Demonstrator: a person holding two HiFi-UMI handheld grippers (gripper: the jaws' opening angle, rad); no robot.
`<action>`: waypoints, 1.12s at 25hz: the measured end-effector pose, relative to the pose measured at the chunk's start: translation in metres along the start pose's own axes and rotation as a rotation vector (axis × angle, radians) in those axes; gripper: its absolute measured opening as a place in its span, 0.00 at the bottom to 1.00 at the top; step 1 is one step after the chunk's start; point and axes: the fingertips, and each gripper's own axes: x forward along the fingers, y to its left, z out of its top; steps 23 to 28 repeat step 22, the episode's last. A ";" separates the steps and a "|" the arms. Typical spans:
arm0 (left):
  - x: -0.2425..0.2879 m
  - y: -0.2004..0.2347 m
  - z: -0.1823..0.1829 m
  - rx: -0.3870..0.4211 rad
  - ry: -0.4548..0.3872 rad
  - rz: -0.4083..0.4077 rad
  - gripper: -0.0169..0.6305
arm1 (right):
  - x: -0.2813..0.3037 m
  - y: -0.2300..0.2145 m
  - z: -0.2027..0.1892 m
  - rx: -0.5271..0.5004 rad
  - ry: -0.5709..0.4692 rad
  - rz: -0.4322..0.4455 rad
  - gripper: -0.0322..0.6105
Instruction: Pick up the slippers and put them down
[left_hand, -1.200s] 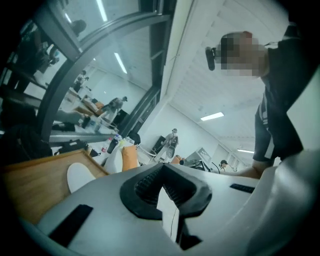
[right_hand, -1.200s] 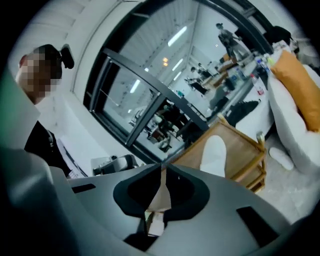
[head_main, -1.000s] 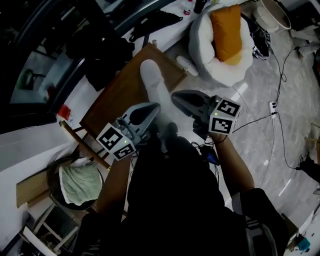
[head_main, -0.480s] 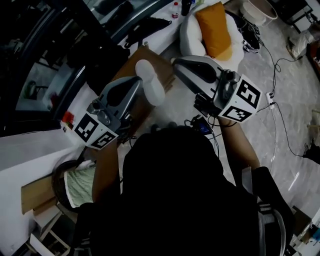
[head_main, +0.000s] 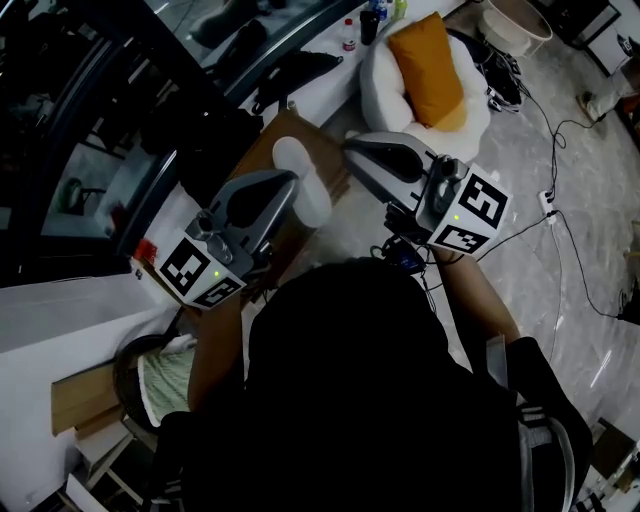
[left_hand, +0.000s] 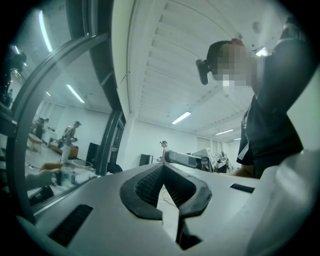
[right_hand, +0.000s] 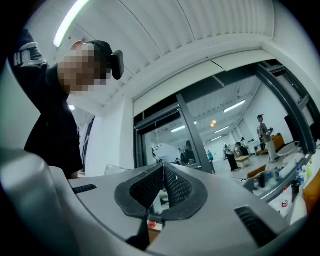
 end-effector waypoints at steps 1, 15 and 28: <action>0.002 -0.001 -0.002 0.001 0.003 0.001 0.04 | 0.000 0.000 0.000 -0.004 -0.003 0.013 0.09; 0.016 0.003 -0.017 -0.033 0.031 0.067 0.04 | -0.010 -0.017 -0.030 -0.093 0.092 0.019 0.10; 0.010 -0.008 -0.042 -0.068 0.085 0.106 0.04 | -0.015 -0.011 -0.041 -0.016 0.056 0.047 0.10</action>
